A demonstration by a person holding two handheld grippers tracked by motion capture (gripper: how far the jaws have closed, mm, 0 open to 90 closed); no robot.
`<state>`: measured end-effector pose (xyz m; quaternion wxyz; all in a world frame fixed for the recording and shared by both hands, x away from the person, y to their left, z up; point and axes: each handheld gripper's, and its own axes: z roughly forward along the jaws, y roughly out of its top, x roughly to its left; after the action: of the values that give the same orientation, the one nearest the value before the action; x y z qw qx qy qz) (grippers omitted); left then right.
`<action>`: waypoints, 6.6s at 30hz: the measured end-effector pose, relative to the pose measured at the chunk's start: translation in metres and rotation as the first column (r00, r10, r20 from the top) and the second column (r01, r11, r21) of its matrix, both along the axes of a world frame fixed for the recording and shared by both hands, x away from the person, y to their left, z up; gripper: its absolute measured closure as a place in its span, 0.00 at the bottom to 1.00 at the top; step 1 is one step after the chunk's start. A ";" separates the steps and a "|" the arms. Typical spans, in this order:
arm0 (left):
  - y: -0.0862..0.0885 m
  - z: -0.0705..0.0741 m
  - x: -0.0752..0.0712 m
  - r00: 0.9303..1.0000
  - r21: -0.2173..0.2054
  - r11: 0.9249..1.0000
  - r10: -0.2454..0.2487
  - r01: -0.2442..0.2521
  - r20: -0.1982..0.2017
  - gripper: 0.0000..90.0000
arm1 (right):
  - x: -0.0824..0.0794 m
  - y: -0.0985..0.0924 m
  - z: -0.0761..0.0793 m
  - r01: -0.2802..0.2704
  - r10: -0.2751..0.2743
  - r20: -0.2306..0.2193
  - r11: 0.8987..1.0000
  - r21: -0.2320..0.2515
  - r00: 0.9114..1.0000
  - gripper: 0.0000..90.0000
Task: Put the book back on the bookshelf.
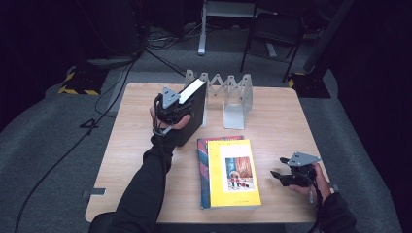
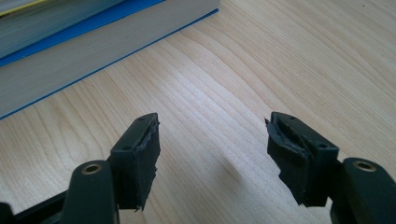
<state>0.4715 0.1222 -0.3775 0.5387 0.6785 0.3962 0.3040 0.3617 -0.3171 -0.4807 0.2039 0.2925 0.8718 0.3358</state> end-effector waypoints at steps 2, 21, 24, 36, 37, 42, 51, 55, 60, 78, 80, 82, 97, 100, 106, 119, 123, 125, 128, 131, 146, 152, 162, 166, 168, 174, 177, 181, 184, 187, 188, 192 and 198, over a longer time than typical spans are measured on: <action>-0.002 0.004 0.003 1.000 0.001 1.000 0.007 -0.007 0.002 0.58 | 0.000 0.000 0.000 0.001 -0.001 0.002 1.000 -0.003 1.000 0.38; -0.018 0.019 0.032 0.996 0.047 0.996 0.078 -0.080 0.033 0.58 | -0.001 0.001 -0.001 -0.007 0.007 0.002 1.000 -0.003 1.000 0.38; -0.020 0.015 0.036 0.996 0.046 0.995 0.090 -0.091 0.026 0.58 | -0.001 0.001 -0.001 -0.007 0.007 0.002 1.000 -0.002 1.000 0.38; -0.019 0.003 0.033 0.990 0.036 0.990 0.137 -0.138 0.015 0.57 | -0.001 0.002 -0.001 -0.011 0.011 0.002 1.000 -0.008 1.000 0.38; -0.018 0.003 0.032 0.989 0.033 0.989 0.144 -0.144 0.015 0.57 | -0.001 0.002 -0.001 -0.013 0.013 -0.001 1.000 -0.008 1.000 0.38; -0.017 -0.002 0.024 0.985 0.035 0.985 0.170 -0.171 0.030 0.56 | -0.001 0.002 -0.001 -0.013 0.013 0.002 1.000 -0.015 1.000 0.38; -0.022 -0.013 0.018 0.972 0.018 0.973 0.230 -0.231 0.058 0.54 | -0.002 0.003 -0.002 -0.013 0.013 -0.002 1.000 -0.018 1.000 0.38; -0.022 -0.014 0.015 0.974 0.048 0.975 0.214 -0.218 0.071 0.53 | -0.002 0.002 -0.002 -0.009 0.009 0.009 1.000 -0.017 1.000 0.38; -0.023 -0.015 0.012 0.975 0.071 0.975 0.206 -0.212 0.080 0.52 | -0.002 0.004 -0.001 -0.012 0.012 0.002 1.000 -0.025 1.000 0.38; 0.004 -0.028 -0.006 0.996 0.139 0.989 0.050 -0.041 -0.067 0.41 | -0.002 0.005 -0.004 -0.010 0.009 -0.008 1.000 -0.027 1.000 0.37; 0.005 -0.037 -0.009 0.995 0.126 0.992 0.044 -0.032 -0.093 0.45 | -0.002 0.005 -0.005 -0.015 0.015 -0.010 0.999 -0.039 1.000 0.37; 0.005 -0.046 -0.013 0.995 0.114 0.993 0.052 -0.042 -0.091 0.53 | -0.002 0.006 -0.005 -0.014 0.014 -0.008 0.999 -0.039 1.000 0.37; -0.020 -0.048 0.001 0.975 0.070 0.975 0.214 -0.209 -0.064 0.56 | -0.001 0.005 -0.006 -0.015 0.015 -0.013 0.999 -0.036 1.000 0.37; -0.024 -0.048 0.005 0.969 0.087 0.968 0.241 -0.237 -0.044 0.55 | -0.001 0.006 -0.006 -0.018 0.017 -0.011 0.999 -0.038 1.000 0.37; -0.029 -0.049 0.008 0.960 0.085 0.958 0.278 -0.274 -0.035 0.52 | -0.001 0.006 -0.006 -0.018 0.018 -0.014 0.999 -0.038 1.000 0.37; -0.007 -0.048 -0.012 0.983 0.069 0.982 0.179 -0.175 -0.049 0.44 | -0.002 0.006 -0.006 -0.021 0.020 -0.013 0.999 -0.041 1.000 0.37; -0.001 -0.050 -0.022 0.987 0.072 0.986 0.152 -0.148 -0.052 0.48 | -0.002 0.006 -0.005 -0.021 0.021 -0.013 0.999 -0.040 1.000 0.37; -0.001 -0.054 -0.025 0.989 0.088 0.988 0.133 -0.127 -0.064 0.52 | -0.003 0.006 -0.005 -0.021 0.021 -0.011 0.999 -0.041 1.000 0.37; -0.005 -0.062 -0.026 0.988 0.126 0.986 0.124 -0.112 -0.097 0.55 | -0.002 0.006 -0.005 -0.019 0.019 -0.013 0.999 -0.041 1.000 0.37; -0.008 -0.069 -0.023 0.983 0.155 0.980 0.140 -0.121 -0.118 0.60 | -0.003 0.007 -0.005 -0.023 0.023 -0.012 0.999 -0.043 1.000 0.37; -0.018 -0.071 -0.009 0.972 0.150 0.972 0.199 -0.180 -0.122 0.58 | -0.002 0.007 -0.006 -0.026 0.025 -0.014 0.999 -0.045 1.000 0.37; -0.020 -0.071 -0.002 0.968 0.145 0.970 0.216 -0.197 -0.131 0.58 | -0.002 0.007 -0.006 -0.025 0.025 -0.014 0.999 -0.043 1.000 0.37; -0.019 -0.068 -0.006 0.971 0.131 0.975 0.197 -0.180 -0.138 0.53 | -0.003 0.006 -0.003 -0.021 0.021 -0.008 0.999 -0.031 1.000 0.37; -0.018 -0.067 -0.011 0.976 0.155 0.975 0.178 -0.157 -0.129 0.50 | -0.003 0.006 -0.003 -0.022 0.021 -0.007 0.999 -0.026 1.000 0.37; -0.015 -0.067 -0.015 0.977 0.173 0.975 0.160 -0.136 -0.138 0.48 | -0.004 0.005 -0.002 -0.023 0.023 -0.006 0.999 -0.023 1.000 0.37; -0.002 -0.068 -0.032 0.983 0.219 0.975 0.075 -0.036 -0.169 0.44 | -0.006 0.005 0.005 -0.025 0.024 0.007 1.000 0.004 1.000 0.37; 0.002 -0.069 -0.039 0.983 0.242 0.970 0.046 -0.002 -0.178 0.43 | -0.008 0.007 0.008 -0.027 0.027 0.010 0.999 0.016 1.000 0.37; 0.012 -0.076 -0.058 0.970 0.257 0.959 -0.055 0.118 -0.239 0.40 | -0.010 0.009 0.013 -0.033 0.032 0.013 0.999 0.043 0.999 0.37; 0.015 -0.083 -0.072 0.955 0.277 0.941 -0.117 0.194 -0.272 0.38 | -0.014 0.011 0.019 -0.045 0.044 0.018 0.996 0.081 0.999 0.37; 0.017 -0.092 -0.088 0.932 0.298 0.910 -0.193 0.287 -0.308 0.36 | -0.019 0.015 0.025 -0.056 0.054 0.019 0.992 0.112 0.998 0.37; 0.017 -0.093 -0.091 0.927 0.304 0.903 -0.207 0.303 -0.311 0.35 | -0.021 0.017 0.028 -0.060 0.058 0.020 0.990 0.125 0.998 0.36; 0.016 -0.100 -0.103 0.902 0.308 0.878 -0.253 0.366 -0.351 0.33 | -0.024 0.023 0.032 -0.073 0.071 0.019 0.987 0.146 0.997 0.35; 0.015 -0.107 -0.116 0.866 0.302 0.846 -0.309 0.439 -0.393 0.29 | -0.032 0.036 0.036 -0.109 0.108 0.015 0.983 0.151 0.994 0.34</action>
<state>0.3551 0.1374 -0.4844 0.3715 0.8759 0.2715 0.1449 0.3293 -0.2815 -0.4450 0.1655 0.2583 0.8577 0.4126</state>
